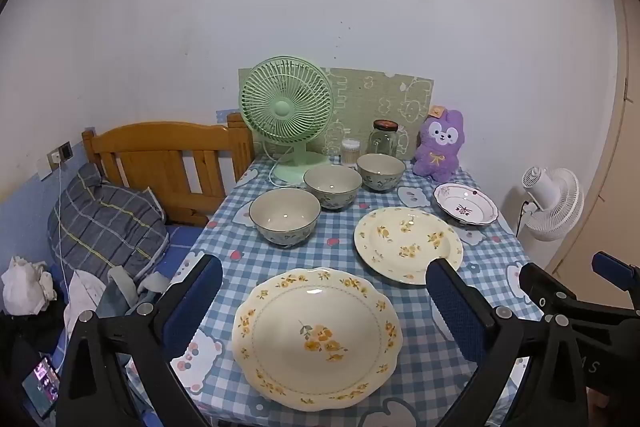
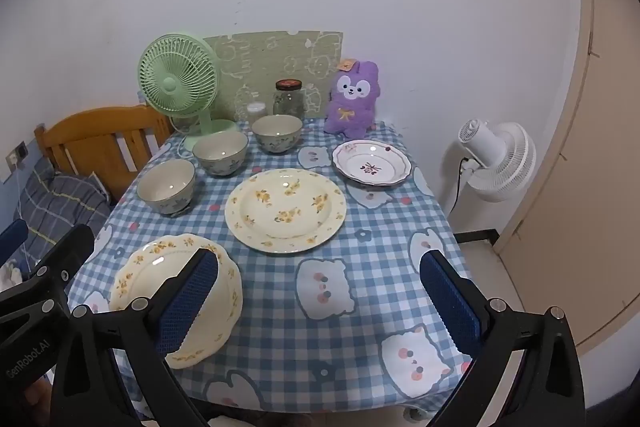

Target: Organize plates and bowls

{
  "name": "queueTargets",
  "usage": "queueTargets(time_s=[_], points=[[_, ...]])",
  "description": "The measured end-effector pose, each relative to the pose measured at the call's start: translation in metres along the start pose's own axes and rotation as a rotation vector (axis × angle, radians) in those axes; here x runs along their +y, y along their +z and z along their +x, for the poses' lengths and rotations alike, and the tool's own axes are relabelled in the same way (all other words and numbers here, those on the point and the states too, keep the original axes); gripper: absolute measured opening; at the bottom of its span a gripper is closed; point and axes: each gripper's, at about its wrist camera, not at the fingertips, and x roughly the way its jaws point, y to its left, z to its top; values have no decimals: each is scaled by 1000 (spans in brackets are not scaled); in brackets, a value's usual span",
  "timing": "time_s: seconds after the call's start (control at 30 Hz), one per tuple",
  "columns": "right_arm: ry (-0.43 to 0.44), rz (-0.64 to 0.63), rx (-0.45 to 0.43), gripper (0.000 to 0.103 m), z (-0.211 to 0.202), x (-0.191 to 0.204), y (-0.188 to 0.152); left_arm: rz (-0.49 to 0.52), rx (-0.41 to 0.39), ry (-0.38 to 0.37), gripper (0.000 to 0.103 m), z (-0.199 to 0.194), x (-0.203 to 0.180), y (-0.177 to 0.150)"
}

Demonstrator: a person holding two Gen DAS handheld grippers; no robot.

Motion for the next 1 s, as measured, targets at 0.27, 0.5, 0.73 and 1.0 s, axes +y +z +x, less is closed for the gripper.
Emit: queueTargets(time_s=[0.27,0.5,0.73,1.0], points=[[-12,2,-5,98,-3,-2,2,-6,4,-21,102,-2,-2,-2],[-22,32,9,99,-2,-5,5,17,10,-35,102,0,-4,-5],[-16,41,7,99,-8,-5,1,23,12,-36,102,-5,-5,-7],[-20,41,1,99,-7,-6,-1,22,20,-30,102,-5,-7,-5]])
